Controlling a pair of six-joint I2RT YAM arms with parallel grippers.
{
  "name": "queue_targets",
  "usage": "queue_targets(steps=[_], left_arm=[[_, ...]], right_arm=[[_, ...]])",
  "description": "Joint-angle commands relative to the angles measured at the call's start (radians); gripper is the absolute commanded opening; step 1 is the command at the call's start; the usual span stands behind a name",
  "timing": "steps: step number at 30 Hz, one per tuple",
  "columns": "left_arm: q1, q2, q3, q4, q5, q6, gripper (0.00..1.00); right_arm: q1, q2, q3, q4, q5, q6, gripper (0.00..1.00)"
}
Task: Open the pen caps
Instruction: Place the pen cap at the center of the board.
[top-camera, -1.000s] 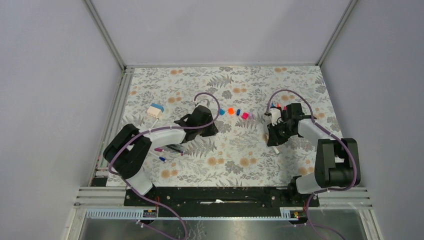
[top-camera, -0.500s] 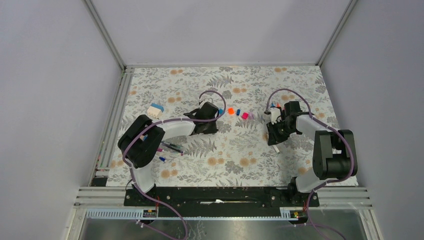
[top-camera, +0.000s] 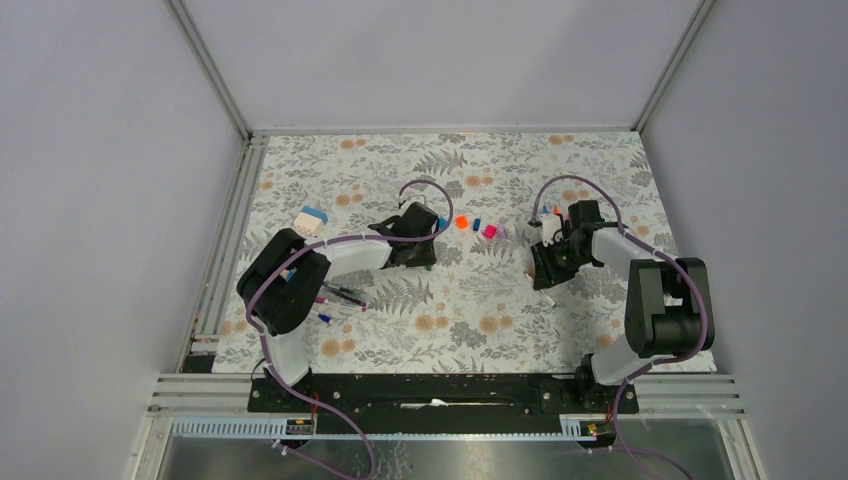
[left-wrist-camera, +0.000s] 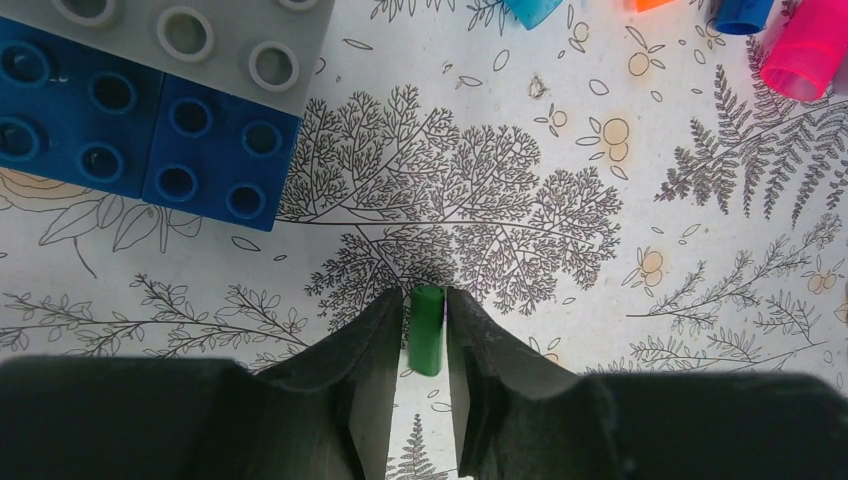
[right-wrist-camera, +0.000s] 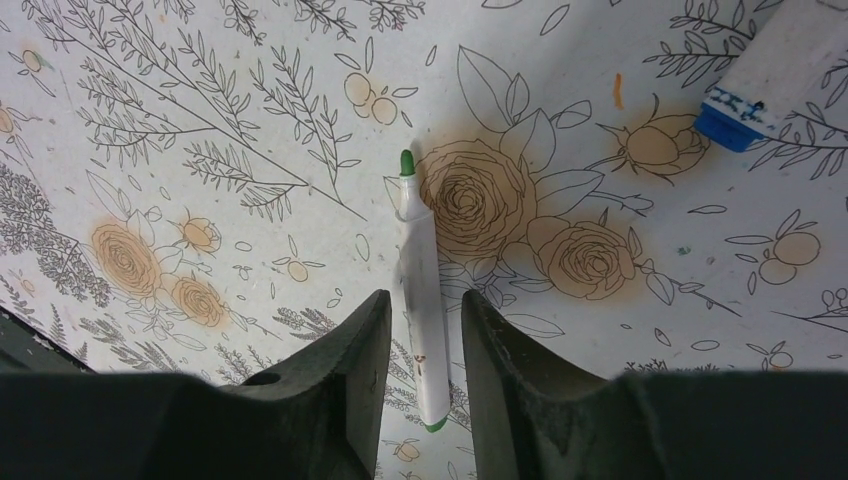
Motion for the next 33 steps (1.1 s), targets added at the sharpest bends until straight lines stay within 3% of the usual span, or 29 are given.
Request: queue_targets(steps=[1, 10, 19, 24, 28, 32, 33], left_arm=[[-0.005, 0.000, 0.037, -0.005, -0.026, 0.017, 0.30], [-0.005, -0.075, 0.035, -0.022, -0.040, 0.027, 0.36], [-0.005, -0.294, -0.045, 0.025, -0.001, 0.099, 0.59], [-0.005, -0.465, -0.123, 0.046, -0.026, 0.142, 0.64], [-0.005, -0.634, -0.178, 0.059, -0.076, 0.198, 0.78], [0.001, -0.800, -0.243, 0.075, -0.145, 0.244, 0.99], [0.007, -0.832, -0.260, 0.080, -0.149, 0.251, 0.99]], right_arm=[[0.000, 0.018, 0.016, -0.015, 0.040, -0.007, 0.40], [0.000, -0.013, 0.021, -0.017, 0.035, -0.004, 0.45], [-0.024, -0.098, 0.026, -0.018, 0.009, -0.004, 0.52], [-0.058, -0.166, 0.023, -0.016, -0.058, -0.026, 0.53], [-0.096, -0.232, 0.016, -0.016, -0.140, -0.042, 0.56], [-0.127, -0.300, 0.009, -0.016, -0.220, -0.058, 0.61], [-0.134, -0.314, 0.007, -0.015, -0.234, -0.061, 0.62]])
